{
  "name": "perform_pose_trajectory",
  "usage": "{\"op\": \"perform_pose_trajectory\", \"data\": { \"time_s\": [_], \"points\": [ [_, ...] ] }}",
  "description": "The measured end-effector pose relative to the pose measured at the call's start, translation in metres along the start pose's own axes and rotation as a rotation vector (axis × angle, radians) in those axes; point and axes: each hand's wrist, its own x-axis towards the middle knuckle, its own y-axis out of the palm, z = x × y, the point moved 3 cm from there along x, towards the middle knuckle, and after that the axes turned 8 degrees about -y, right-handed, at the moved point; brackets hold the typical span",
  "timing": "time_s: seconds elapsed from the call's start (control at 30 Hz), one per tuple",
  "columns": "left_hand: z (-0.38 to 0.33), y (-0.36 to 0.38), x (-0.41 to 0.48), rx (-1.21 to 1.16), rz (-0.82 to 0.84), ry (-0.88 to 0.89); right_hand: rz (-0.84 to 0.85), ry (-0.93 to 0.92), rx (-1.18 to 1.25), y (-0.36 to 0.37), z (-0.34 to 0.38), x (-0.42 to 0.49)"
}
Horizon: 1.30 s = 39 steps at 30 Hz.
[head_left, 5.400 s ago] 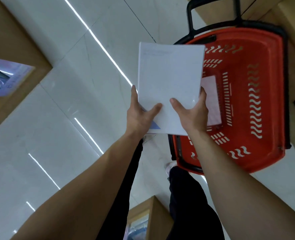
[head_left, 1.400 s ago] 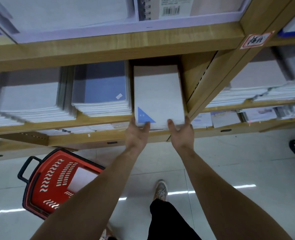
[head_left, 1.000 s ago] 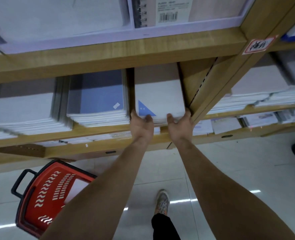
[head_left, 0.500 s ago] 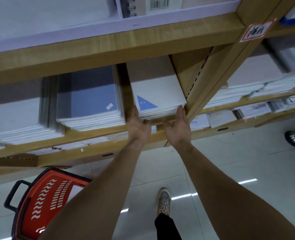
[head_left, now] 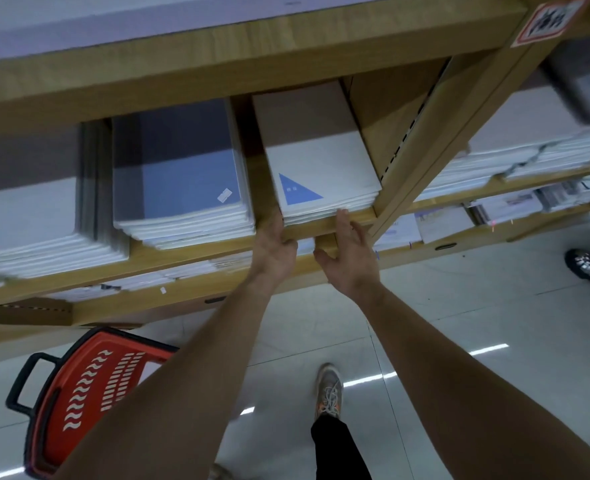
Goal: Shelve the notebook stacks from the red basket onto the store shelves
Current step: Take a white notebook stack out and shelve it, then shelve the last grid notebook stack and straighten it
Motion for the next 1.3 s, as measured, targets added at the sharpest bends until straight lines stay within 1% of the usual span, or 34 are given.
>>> {"op": "perform_pose_trajectory", "data": {
  "time_s": [0.07,0.17,0.27,0.37,0.43,0.47,0.57,0.73,0.8,0.87,0.97,1.03,1.1,1.17,1.23,1.3],
  "points": [
    [0.006,0.000,0.003,-0.004,-0.001,0.002,-0.019,-0.009,0.002,-0.003,-0.001,-0.005],
    [0.010,-0.006,0.001,-0.090,0.072,-0.009,-0.140,-0.025,0.000,-0.020,0.010,-0.012],
    [0.016,-0.015,-0.008,-0.116,0.116,-0.017,-0.200,-0.103,-0.027,-0.036,0.025,-0.014],
    [0.021,-0.028,-0.021,-0.019,0.029,-0.013,-0.194,-0.199,-0.129,-0.042,0.040,0.004],
    [0.024,-0.038,-0.029,0.117,-0.072,0.034,-0.144,-0.234,-0.228,-0.038,0.050,0.022],
    [0.027,-0.042,-0.032,0.149,-0.105,0.050,-0.103,-0.240,-0.286,-0.034,0.053,0.031],
    [0.043,-0.049,-0.042,0.149,-0.130,0.046,0.004,-0.229,-0.410,-0.014,0.054,0.052],
    [0.069,-0.065,-0.047,0.225,-0.140,0.019,0.033,-0.209,-0.435,-0.003,0.053,0.062],
    [0.075,-0.072,-0.049,0.261,-0.152,-0.006,0.077,-0.200,-0.441,-0.006,0.055,0.062],
    [0.079,-0.081,-0.057,0.229,-0.164,-0.025,0.120,-0.179,-0.421,-0.011,0.061,0.057],
    [0.089,-0.100,-0.078,0.059,-0.187,-0.033,0.125,-0.147,-0.366,-0.016,0.076,0.030],
    [0.098,-0.116,-0.097,0.026,-0.171,-0.057,0.148,-0.134,-0.346,-0.012,0.084,-0.004],
    [0.111,-0.136,-0.118,0.088,-0.152,-0.088,0.225,-0.115,-0.373,0.001,0.090,-0.042],
    [0.131,-0.160,-0.139,0.173,-0.144,-0.097,0.331,-0.115,-0.458,0.020,0.103,-0.074],
    [0.158,-0.188,-0.159,0.281,-0.142,-0.117,0.419,-0.139,-0.513,0.043,0.129,-0.098],
    [0.190,-0.217,-0.180,0.337,-0.149,-0.182,0.468,-0.167,-0.500,0.068,0.163,-0.116]
  ]
}}
